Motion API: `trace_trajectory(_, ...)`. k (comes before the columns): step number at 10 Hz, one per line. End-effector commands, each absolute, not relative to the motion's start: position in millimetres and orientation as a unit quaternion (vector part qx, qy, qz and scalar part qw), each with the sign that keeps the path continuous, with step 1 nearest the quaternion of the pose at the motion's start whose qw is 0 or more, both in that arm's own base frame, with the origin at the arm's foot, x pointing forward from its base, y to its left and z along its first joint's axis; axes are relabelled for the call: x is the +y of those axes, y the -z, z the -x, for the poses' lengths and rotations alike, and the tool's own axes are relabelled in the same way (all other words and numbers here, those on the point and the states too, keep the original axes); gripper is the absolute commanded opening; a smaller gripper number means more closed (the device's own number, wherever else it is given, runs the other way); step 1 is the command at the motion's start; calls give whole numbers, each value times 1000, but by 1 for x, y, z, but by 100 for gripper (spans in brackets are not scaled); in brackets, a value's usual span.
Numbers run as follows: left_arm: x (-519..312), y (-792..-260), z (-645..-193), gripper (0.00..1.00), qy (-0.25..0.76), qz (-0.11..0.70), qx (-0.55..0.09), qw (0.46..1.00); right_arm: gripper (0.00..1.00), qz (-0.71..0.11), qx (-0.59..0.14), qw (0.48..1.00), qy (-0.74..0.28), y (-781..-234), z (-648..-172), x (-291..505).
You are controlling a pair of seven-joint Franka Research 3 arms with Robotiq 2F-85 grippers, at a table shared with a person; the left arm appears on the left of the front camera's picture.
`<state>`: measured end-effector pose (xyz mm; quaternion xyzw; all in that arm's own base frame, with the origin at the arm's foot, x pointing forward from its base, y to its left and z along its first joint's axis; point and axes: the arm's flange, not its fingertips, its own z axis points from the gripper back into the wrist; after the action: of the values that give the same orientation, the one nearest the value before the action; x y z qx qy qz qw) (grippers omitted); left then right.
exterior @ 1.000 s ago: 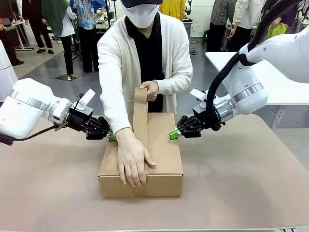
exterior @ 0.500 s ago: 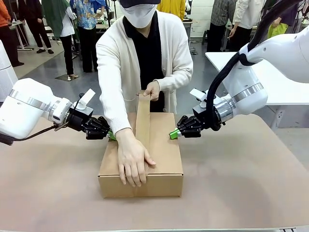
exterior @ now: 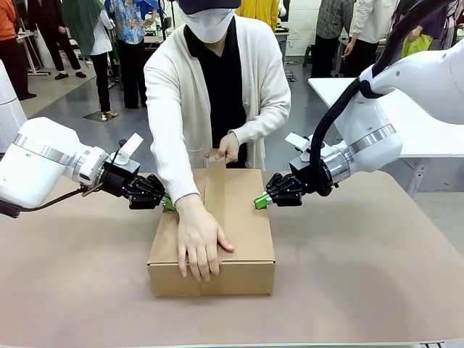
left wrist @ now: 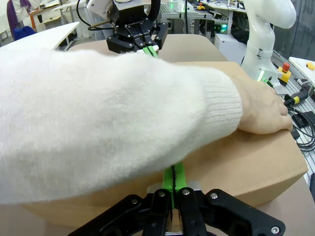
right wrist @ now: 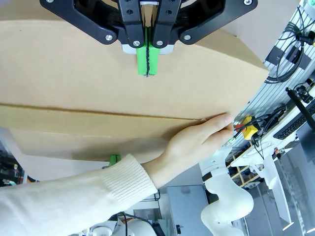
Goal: Wrap the clocks to prevent damage.
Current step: After the human seals the box with tape, release both hands from the side flaps of the Package Box.
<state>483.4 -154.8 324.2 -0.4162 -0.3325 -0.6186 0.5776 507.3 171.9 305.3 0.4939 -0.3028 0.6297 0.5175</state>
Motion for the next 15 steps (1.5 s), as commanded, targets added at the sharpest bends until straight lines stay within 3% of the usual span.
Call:
trace_trajectory(1,-155,-321,-483,0,621,412,-335,577,1,-491,-305,519,-630,-303,-508,173)
trace_trajectory(15,-155,-321,-483,0,621,412,-335,577,1,-491,-305,519,-630,-303,-508,173)
